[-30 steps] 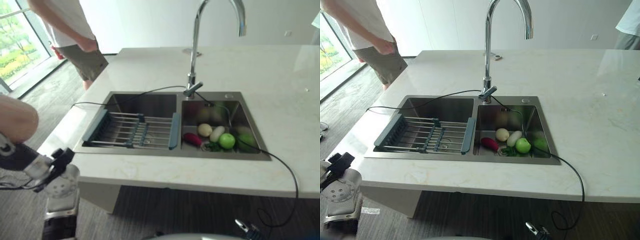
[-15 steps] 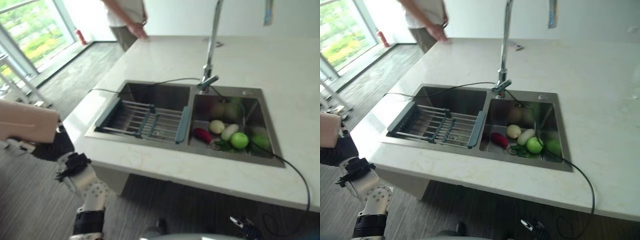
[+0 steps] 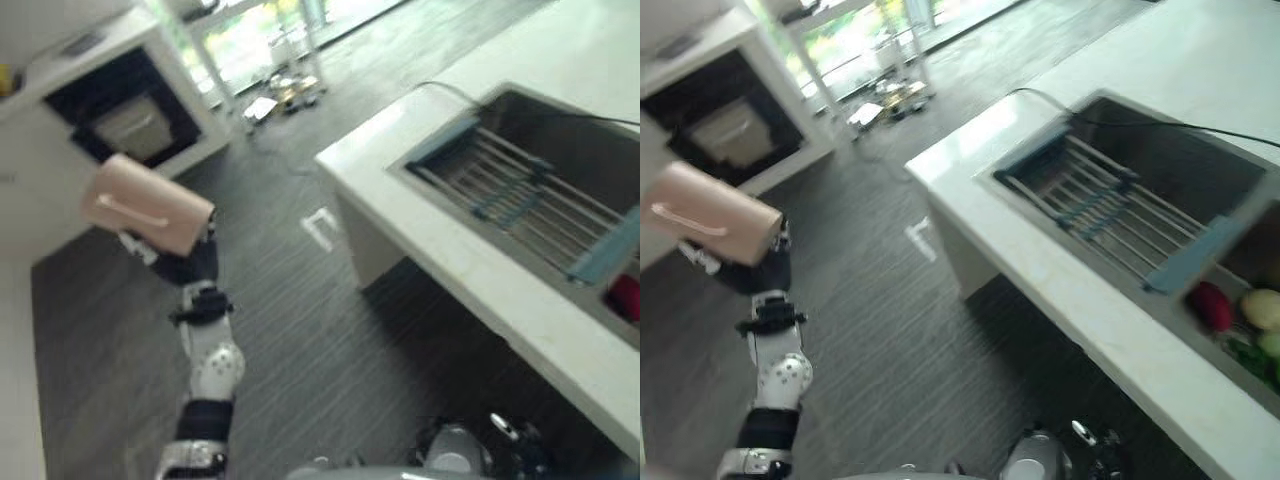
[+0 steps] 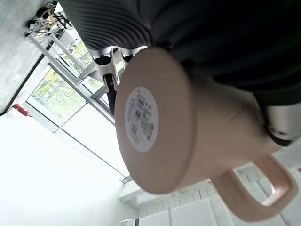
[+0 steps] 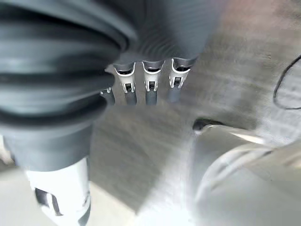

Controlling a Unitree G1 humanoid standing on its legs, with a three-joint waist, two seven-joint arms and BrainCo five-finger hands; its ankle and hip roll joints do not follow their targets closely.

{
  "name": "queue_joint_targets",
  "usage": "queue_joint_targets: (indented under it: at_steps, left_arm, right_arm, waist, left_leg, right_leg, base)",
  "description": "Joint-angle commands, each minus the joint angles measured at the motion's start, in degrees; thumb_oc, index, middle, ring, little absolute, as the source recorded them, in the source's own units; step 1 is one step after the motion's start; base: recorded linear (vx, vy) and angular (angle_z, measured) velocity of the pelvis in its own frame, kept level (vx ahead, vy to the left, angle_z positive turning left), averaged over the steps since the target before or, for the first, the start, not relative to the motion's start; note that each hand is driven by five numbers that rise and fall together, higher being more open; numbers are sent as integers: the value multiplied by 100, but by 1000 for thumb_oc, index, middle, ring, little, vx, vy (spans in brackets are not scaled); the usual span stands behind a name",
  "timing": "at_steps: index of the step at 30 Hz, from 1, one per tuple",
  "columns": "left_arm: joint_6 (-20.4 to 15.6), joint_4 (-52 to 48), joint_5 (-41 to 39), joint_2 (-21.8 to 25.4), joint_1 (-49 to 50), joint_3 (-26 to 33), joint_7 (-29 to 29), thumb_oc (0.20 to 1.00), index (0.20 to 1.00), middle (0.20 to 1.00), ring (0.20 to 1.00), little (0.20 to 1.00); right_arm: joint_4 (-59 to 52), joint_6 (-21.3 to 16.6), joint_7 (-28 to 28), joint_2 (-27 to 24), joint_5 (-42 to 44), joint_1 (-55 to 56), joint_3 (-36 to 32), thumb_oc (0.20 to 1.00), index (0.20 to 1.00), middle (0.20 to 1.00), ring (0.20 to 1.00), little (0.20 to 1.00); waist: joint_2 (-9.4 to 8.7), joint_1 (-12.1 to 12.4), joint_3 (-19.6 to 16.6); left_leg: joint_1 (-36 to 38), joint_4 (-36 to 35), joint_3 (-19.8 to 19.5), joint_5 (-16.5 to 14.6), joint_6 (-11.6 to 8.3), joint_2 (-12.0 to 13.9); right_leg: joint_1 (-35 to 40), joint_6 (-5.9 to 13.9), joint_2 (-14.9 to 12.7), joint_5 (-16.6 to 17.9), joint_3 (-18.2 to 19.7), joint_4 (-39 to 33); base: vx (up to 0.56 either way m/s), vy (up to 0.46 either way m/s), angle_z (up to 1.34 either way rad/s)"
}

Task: Place the dishes in the dishwasher.

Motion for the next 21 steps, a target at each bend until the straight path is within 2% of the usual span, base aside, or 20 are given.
queue_joint_targets:
  at_steps: [1,4,6,7,8,9,10,11,12,16,21]
  left_arm:
    - [98,-755,1157,472,149,-64,323,200,200,200,200,200]
    - [167,-753,1376,633,163,-141,387,200,200,200,200,200]
    - [241,-739,1283,713,142,-236,312,200,200,200,200,200]
    - [282,-622,1163,824,16,-485,18,200,200,200,200,200]
    - [293,-579,1125,838,-13,-530,-77,200,200,200,200,200]
    - [326,-450,1081,868,-124,-686,-275,200,200,200,200,200]
    - [463,-379,1173,866,-245,-843,-308,200,200,200,200,200]
    - [511,-376,1209,874,-285,-887,-328,200,200,200,200,200]
    - [709,-368,1320,907,-449,-995,-237,200,200,200,200,200]
    - [799,-363,1613,992,-476,-975,-105,200,200,200,200,200]
    - [799,-643,1947,1101,-349,-842,160,200,200,200,200,200]
  right_arm:
    - [48,-102,18,220,255,-128,334,1000,1000,1000,1000,1000]
    - [4,-34,-39,265,303,-191,446,1000,1000,1000,1000,1000]
    - [-8,46,-56,288,287,-214,470,1000,1000,1000,1000,1000]
    - [52,105,-20,263,387,-209,496,1000,1000,1000,1000,1000]
    - [81,106,17,252,468,-207,492,1000,1000,1000,1000,1000]
    - [196,172,148,185,501,-201,486,1000,1000,1000,1000,1000]
    - [298,273,474,79,442,-205,555,1000,1000,1000,1000,1000]
    - [334,336,620,53,565,-203,584,1000,1000,1000,1000,1000]
    - [438,610,950,5,976,-185,670,1000,1000,1000,1000,1000]
    - [626,943,1263,-85,1287,-263,729,1000,1000,1000,1000,1000]
    - [827,1083,1640,-247,934,-328,840,1000,1000,1000,1000,1000]
  waist:
    - [48,196,-137]
    - [43,282,-131]
    - [32,267,-116]
    - [-16,76,-96]
    - [-26,44,-97]
    - [-77,-74,-107]
    - [-114,-114,-128]
    - [-131,-121,-131]
    - [-193,-164,-150]
    - [-268,-96,-147]
    - [-321,-17,-148]
  left_leg:
    - [606,-320,-212,-795,97,-78]
    - [560,-366,-222,-784,191,-120]
    - [500,-325,-405,-789,269,-143]
    - [312,-143,-954,-825,364,-155]
    - [284,-124,-1051,-819,368,-155]
    - [116,-101,-1332,-614,380,-161]
    - [69,-206,-1588,-436,320,-104]
    - [59,-244,-1673,-387,300,-83]
    - [-8,-310,-1961,-264,252,-35]
    - [-30,-303,-1960,-184,141,80]
    - [-185,-245,-1594,28,-190,488]
  right_leg:
    - [96,1262,-33,1145,169,-510]
    - [173,1315,-148,1150,230,-437]
    - [139,1325,-104,1066,642,-344]
    - [-7,1269,325,687,1961,-288]
    - [-7,1259,446,580,2195,-300]
    - [68,1149,815,390,2827,-396]
    - [292,1100,1021,211,3233,-558]
    - [355,1085,1065,182,3356,-660]
    - [475,1061,1192,208,3773,-964]
    - [712,1004,1281,156,3709,-1153]
    - [930,850,1449,90,3430,-1458]
  base:
    - [-211,297,70]
    - [-148,165,42]
    - [-124,76,89]
    - [-75,-2,119]
    - [-121,-51,263]
    - [-80,-107,245]
    - [-79,-131,284]
    - [51,-255,188]
    - [66,-210,169]
    - [63,-214,106]
    - [29,-239,71]
